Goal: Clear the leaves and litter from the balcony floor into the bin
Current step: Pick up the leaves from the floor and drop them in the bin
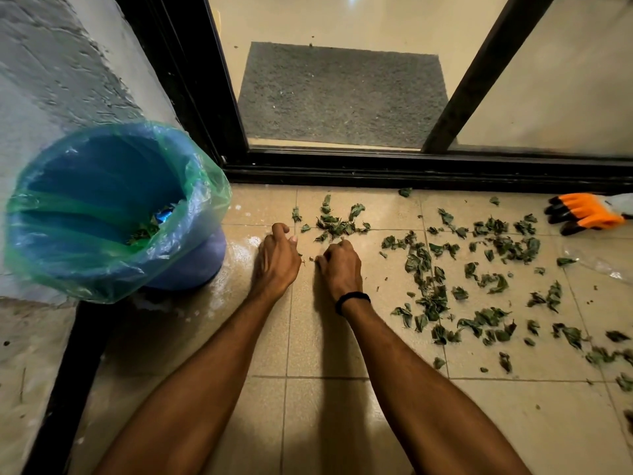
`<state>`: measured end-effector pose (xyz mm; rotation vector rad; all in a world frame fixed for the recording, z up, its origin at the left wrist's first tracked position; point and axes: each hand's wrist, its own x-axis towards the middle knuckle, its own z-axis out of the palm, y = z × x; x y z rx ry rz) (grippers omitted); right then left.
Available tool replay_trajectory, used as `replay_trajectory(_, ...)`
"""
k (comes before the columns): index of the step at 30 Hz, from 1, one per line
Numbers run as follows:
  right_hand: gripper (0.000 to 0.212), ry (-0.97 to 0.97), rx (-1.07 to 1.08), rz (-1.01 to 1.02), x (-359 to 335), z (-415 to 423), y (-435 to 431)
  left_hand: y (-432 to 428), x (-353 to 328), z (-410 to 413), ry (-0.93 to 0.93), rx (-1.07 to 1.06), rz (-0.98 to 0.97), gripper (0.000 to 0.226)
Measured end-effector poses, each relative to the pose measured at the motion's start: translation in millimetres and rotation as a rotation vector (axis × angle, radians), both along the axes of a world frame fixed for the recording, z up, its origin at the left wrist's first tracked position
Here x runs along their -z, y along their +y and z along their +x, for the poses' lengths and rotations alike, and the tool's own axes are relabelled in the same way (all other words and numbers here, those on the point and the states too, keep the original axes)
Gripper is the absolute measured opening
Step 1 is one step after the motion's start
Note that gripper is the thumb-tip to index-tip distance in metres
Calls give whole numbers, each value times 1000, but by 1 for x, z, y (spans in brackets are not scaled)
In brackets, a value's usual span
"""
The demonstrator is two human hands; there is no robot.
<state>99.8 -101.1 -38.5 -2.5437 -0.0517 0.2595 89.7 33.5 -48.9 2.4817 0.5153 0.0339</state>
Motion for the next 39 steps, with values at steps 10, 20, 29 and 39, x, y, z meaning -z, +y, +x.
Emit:
replay_trajectory(10, 46, 45, 72, 166, 1, 10, 4, 17, 16, 46, 128, 211, 219, 48)
replay_trajectory(20, 14, 141, 213, 304, 1, 5, 19, 19, 12, 27, -5, -154, -282, 26)
replay_trajectory(29, 25, 336, 753, 859, -2, 6, 0, 23, -12, -4, -78, -737, -1345, 15)
replay_trajectory(39, 17, 579, 1054, 1743, -25, 4, -19, 12, -22, -19, -210, -584, -1711, 5)
